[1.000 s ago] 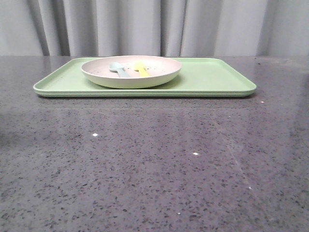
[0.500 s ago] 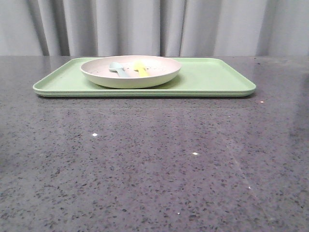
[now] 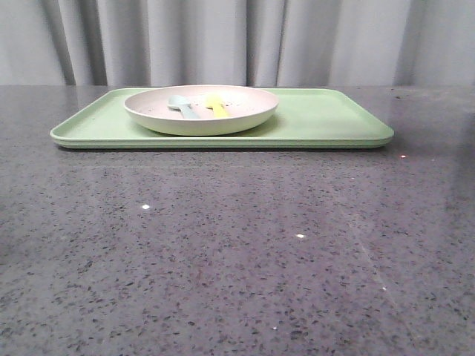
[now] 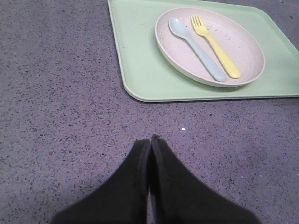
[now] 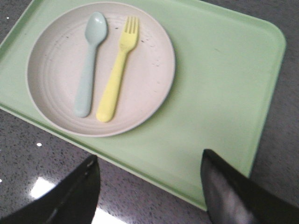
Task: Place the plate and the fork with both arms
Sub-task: 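Release the plate and raise the left gripper away, then lower the right gripper onto the yellow fork on the plate and grasp it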
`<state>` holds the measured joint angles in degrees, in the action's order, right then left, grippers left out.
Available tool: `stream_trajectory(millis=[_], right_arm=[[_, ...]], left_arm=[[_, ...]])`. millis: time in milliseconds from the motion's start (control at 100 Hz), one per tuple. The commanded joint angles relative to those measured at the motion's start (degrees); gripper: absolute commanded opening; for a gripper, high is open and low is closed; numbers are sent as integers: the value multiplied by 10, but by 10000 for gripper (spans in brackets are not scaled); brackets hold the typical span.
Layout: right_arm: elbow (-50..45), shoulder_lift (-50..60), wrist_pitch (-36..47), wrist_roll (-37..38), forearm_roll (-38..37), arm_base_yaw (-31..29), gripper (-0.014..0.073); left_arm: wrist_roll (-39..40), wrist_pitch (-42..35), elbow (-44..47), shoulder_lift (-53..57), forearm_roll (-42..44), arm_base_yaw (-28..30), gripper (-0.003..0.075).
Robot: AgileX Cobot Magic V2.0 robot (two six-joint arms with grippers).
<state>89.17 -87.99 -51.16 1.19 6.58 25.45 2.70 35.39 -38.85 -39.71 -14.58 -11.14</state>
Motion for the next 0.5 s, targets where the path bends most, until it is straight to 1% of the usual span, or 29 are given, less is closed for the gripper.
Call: stream_trajectory(millis=[0, 140, 280, 490], right_arm=[[75, -34, 6, -1, 5, 18, 475], [169, -123, -28, -1, 5, 41, 475], [247, -200, -63, 11, 5, 46, 475], [306, -274, -92, 45, 5, 47, 475]], left_arm=[[4, -39, -16, 2, -6, 1, -20], [4, -39, -16, 2, -6, 1, -20], [4, -39, -16, 2, -6, 1, -20], [4, -39, -16, 2, -6, 1, -20]])
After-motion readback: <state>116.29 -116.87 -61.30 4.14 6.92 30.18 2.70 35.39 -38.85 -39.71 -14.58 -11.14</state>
